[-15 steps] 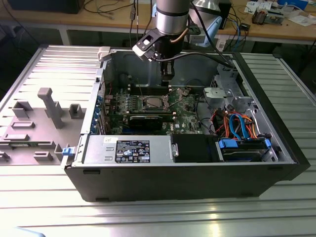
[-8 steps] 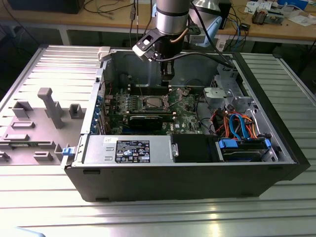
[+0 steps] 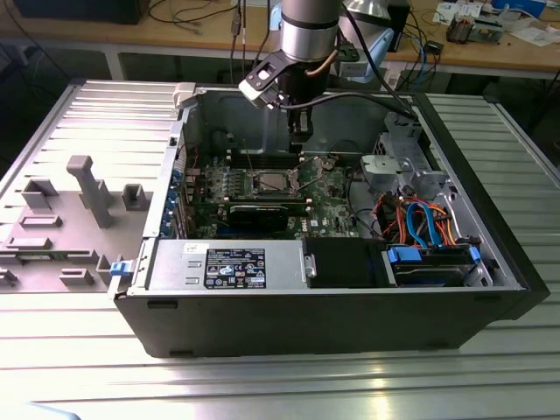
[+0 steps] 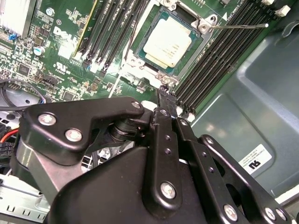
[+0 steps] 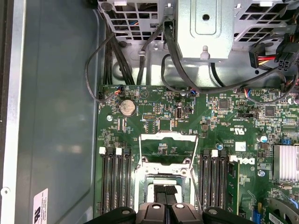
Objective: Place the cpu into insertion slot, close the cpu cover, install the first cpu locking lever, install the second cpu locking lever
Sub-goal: 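Close the cpu cover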
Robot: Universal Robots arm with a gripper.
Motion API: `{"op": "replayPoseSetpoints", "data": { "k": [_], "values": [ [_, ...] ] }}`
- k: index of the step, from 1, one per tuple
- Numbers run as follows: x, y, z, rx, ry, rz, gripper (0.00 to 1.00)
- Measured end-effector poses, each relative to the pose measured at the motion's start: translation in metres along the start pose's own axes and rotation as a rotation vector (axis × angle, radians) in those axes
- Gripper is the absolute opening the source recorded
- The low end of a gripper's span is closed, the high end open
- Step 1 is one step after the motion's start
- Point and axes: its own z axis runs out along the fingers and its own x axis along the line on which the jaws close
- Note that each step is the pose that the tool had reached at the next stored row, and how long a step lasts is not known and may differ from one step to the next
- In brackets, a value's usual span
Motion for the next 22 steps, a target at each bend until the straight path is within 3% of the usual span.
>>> {"op": "replayPoseSetpoints", "data": {
  "k": [14, 18, 21, 22],
  "values": [
    [0.0000, 0.0017, 0.0000, 0.0000, 0.0000, 0.000, 0.11],
    [-0.0005, 0.0238, 0.0044, 0.0001, -0.0021, 0.000, 0.11],
    [-0.0006, 0.0327, 0.0087, 0.0015, -0.0034, -0.013, 0.11],
    [-0.0008, 0.0390, 0.0105, 0.0046, -0.0032, -0.014, 0.11]
  ]
}}
